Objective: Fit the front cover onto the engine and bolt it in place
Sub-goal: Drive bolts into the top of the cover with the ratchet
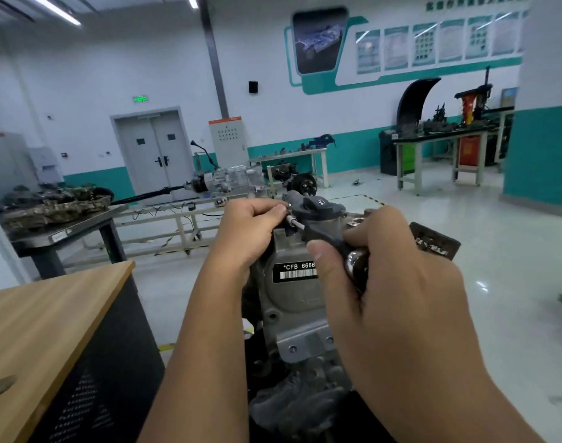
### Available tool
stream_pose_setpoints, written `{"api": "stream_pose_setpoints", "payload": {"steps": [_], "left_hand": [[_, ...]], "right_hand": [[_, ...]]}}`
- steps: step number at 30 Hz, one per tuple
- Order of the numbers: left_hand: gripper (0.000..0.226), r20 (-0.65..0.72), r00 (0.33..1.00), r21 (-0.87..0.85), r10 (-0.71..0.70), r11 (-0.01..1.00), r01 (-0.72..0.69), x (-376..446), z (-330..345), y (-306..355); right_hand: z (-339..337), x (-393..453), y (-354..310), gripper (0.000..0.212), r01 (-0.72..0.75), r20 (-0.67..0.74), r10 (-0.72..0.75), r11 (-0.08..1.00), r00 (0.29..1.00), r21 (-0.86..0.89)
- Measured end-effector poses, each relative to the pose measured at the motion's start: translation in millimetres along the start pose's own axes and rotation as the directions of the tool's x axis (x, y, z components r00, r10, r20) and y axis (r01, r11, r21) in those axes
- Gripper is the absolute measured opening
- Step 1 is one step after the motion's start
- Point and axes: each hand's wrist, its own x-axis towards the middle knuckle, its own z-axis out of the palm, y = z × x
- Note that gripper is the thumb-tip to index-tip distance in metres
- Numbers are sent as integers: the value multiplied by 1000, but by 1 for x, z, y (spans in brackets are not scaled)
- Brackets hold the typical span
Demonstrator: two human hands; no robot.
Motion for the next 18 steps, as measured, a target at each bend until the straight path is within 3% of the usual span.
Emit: {"api": "stream_pose_setpoints", "payload": {"steps": [4,7,12,15,18], "left_hand": [[17,-33,999,-69,25,997,-28,-2,7,-6],[14,-92,995,-110,23,993,-34,-2,11,-12],[26,-152,988,-124,12,992,-31,-5,17,-16],[27,-144,989,-136,19,990,-39,-4,17,-20],[31,-103,995,-155,-14,988,-3,-2,17,-18]], "right_hand": [[8,-8,-1,25,6,59,-5,1000,998,-31],[10,-9,2,28,-1,-4,0,993,1000,-115],[14,-4,-6,44,-223,-40,219,962,975,-160],[16,-5,-10,28,-218,0,219,972,976,-91],[16,-6,-10,26,-192,30,198,972,980,-132]]}}
